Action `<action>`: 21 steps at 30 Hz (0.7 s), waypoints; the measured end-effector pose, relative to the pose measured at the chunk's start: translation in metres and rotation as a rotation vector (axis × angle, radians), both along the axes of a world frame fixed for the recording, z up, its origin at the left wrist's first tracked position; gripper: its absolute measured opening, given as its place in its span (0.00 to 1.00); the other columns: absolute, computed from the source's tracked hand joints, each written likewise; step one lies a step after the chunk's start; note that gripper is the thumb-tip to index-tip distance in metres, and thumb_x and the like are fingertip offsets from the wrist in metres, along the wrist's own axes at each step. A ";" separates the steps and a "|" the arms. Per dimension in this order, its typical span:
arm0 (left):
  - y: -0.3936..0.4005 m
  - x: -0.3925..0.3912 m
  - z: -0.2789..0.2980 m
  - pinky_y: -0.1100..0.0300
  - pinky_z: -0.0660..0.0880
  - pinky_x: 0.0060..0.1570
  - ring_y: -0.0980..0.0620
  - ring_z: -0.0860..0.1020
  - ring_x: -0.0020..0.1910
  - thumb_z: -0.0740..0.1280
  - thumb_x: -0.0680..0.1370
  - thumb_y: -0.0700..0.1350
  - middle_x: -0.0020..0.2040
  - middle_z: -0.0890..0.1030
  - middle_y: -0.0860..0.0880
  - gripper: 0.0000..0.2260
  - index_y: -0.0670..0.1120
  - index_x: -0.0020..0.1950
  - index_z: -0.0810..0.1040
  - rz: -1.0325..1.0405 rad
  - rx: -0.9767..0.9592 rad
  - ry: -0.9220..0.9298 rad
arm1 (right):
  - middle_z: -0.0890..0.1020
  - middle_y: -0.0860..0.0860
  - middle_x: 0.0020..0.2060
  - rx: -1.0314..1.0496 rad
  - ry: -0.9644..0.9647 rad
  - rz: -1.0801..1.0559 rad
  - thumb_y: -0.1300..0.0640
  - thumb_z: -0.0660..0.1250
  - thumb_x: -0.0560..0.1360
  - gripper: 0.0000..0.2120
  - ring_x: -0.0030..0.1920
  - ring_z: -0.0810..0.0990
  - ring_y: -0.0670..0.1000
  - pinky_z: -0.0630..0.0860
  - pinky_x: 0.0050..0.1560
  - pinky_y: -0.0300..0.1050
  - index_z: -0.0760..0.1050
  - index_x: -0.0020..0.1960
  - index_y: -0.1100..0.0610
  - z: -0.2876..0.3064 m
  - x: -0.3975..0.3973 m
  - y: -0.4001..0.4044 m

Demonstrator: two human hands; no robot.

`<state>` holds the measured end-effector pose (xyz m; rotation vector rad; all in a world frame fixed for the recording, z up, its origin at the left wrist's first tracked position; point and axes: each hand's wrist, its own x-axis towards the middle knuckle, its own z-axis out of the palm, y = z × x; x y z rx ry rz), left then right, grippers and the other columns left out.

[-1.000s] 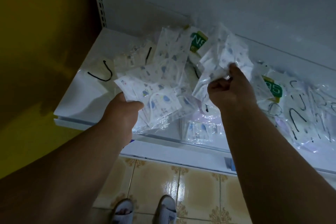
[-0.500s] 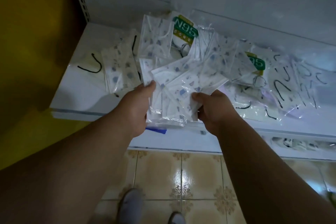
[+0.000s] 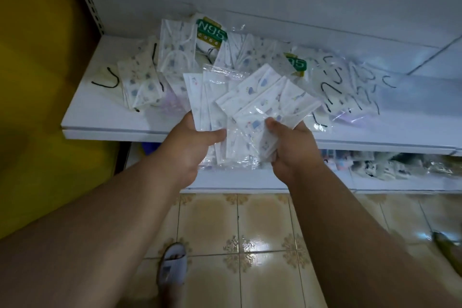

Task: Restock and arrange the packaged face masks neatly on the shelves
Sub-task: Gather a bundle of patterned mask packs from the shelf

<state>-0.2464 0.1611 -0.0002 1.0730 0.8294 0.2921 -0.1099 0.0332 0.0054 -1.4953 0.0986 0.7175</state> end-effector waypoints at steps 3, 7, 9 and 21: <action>-0.057 -0.010 0.030 0.47 0.76 0.63 0.51 0.83 0.56 0.74 0.75 0.37 0.53 0.86 0.53 0.16 0.51 0.60 0.79 0.008 0.026 -0.023 | 0.82 0.55 0.49 0.021 -0.005 -0.025 0.58 0.70 0.78 0.05 0.56 0.82 0.56 0.79 0.56 0.54 0.76 0.52 0.50 0.032 -0.014 -0.058; -0.143 -0.031 0.083 0.42 0.75 0.63 0.49 0.80 0.60 0.77 0.70 0.54 0.57 0.84 0.55 0.19 0.57 0.60 0.80 0.050 -0.012 -0.030 | 0.73 0.54 0.44 -0.014 -0.022 -0.028 0.59 0.66 0.80 0.09 0.46 0.71 0.53 0.71 0.40 0.47 0.67 0.44 0.53 0.088 -0.035 -0.149; -0.186 -0.039 0.109 0.45 0.75 0.63 0.50 0.81 0.59 0.75 0.73 0.52 0.56 0.84 0.56 0.15 0.57 0.58 0.80 0.040 0.007 -0.054 | 0.77 0.53 0.43 -0.027 -0.045 0.010 0.61 0.65 0.80 0.08 0.43 0.77 0.55 0.75 0.42 0.48 0.69 0.45 0.52 0.121 -0.046 -0.193; -0.306 -0.024 0.263 0.44 0.77 0.61 0.49 0.84 0.54 0.74 0.76 0.41 0.54 0.86 0.53 0.13 0.53 0.59 0.80 -0.005 0.223 -0.158 | 0.87 0.52 0.48 0.082 -0.275 0.166 0.66 0.71 0.75 0.11 0.50 0.86 0.57 0.81 0.55 0.61 0.80 0.55 0.55 0.284 -0.036 -0.309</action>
